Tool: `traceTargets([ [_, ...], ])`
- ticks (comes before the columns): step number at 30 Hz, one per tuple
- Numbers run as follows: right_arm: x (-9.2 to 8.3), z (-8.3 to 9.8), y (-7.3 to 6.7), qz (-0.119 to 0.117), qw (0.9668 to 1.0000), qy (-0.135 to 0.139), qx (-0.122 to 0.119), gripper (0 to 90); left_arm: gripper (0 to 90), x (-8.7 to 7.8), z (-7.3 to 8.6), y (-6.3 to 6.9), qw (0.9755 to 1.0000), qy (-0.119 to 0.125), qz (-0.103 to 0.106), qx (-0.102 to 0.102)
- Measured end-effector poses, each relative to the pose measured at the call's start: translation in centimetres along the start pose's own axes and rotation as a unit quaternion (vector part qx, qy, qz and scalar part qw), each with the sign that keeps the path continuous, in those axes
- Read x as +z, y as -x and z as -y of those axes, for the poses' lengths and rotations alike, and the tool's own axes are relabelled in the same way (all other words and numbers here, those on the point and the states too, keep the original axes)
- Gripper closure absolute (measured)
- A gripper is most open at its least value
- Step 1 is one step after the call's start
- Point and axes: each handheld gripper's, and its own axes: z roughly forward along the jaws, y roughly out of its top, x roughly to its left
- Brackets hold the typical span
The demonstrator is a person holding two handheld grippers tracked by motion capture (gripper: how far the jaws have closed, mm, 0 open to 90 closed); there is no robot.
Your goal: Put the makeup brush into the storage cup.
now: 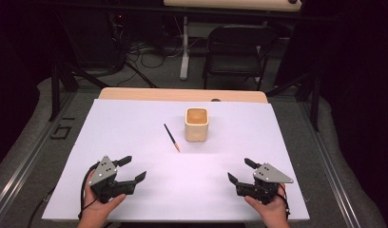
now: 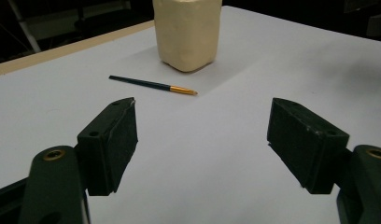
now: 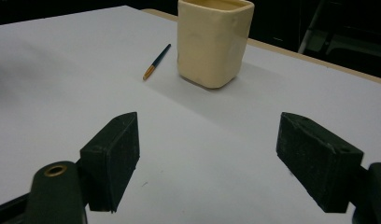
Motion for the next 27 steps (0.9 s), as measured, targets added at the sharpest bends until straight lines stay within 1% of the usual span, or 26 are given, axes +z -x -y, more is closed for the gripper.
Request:
traceTargets([
  [5, 0.1, 0.1, 0.1, -0.002, 1.0, -0.005, 0.002, 21.2, 24.5, 0.1, 0.0, 0.2, 1.0, -0.008, 0.002, 0.0],
  [7, 0.1, 0.1, 0.1, -0.001, 1.0, -0.006, 0.002, 21.2, 24.7, 0.1, -0.1, 0.2, 0.9999, -0.011, 0.004, -0.003],
  [8, 0.1, 0.2, 0.1, 0.0, 1.0, -0.006, 0.003, 21.2, 24.7, 0.2, -0.1, 0.2, 0.9998, -0.018, 0.004, -0.007],
  [11, 0.2, 0.2, 0.1, -0.002, 1.0, -0.009, 0.001, 21.2, 26.4, 0.3, -0.2, 0.1, 0.9995, -0.029, -0.001, -0.011],
  [14, 0.2, 0.3, 0.1, -0.001, 0.9999, -0.012, -0.001, 21.2, 26.4, 0.6, -0.3, 0.0, 0.9988, -0.045, -0.006, -0.017],
  [17, 0.3, 0.3, 0.2, 0.0, 0.9999, -0.013, 0.0, 21.2, 26.6, 0.9, -0.5, -0.3, 0.9974, -0.065, -0.007, -0.03],
  [18, 0.3, 0.3, 0.1, 0.0, 0.9999, -0.014, 0.001, 21.2, 27.2, 1.0, -0.6, -0.4, 0.997, -0.07, -0.003, -0.035],
  [20, 0.3, 0.3, 0.1, -0.001, 0.9999, -0.015, 0.002, 21.2, 27.3, 1.3, -0.9, -0.6, 0.9958, -0.083, -0.007, -0.039],
  [21, 0.3, 0.3, 0.1, -0.001, 0.9999, -0.015, 0.001, 21.2, 27.3, 1.4, -1.1, -0.7, 0.995, -0.09, -0.004, -0.042],
  [22, 0.3, 0.3, 0.0, 0.0, 0.9999, -0.017, 0.0, 21.2, 27.3, 1.4, -1.1, -0.7, 0.995, -0.09, -0.004, -0.042],
  [23, 0.3, 0.3, 0.0, 0.0, 0.9999, -0.014, 0.0, 21.2, 27.3, 1.7, -1.4, -0.9, 0.9941, -0.096, -0.003, -0.05],
  [24, 0.3, 0.3, 0.0, 0.0, 0.9999, -0.014, 0.0, 21.2, 27.3, 1.7, -1.4, -0.9, 0.9941, -0.096, -0.003, -0.05],
  [25, 0.3, 0.3, 0.0, 0.0, 0.9999, -0.016, -0.001, 21.2, 27.2, 1.9, -1.8, -1.0, 0.9928, -0.104, -0.004, -0.059],
  [26, 0.3, 0.3, 0.0, 0.0, 0.9999, -0.016, -0.001, 21.2, 26.9, 1.9, -1.8, -1.0, 0.9928, -0.104, -0.004, -0.059],
  [27, 0.3, 0.3, 0.1, 0.0, 0.9999, -0.016, 0.002, 21.2, 26.9, 2.2, -2.1, -1.2, 0.9917, -0.112, -0.006, -0.063],
])
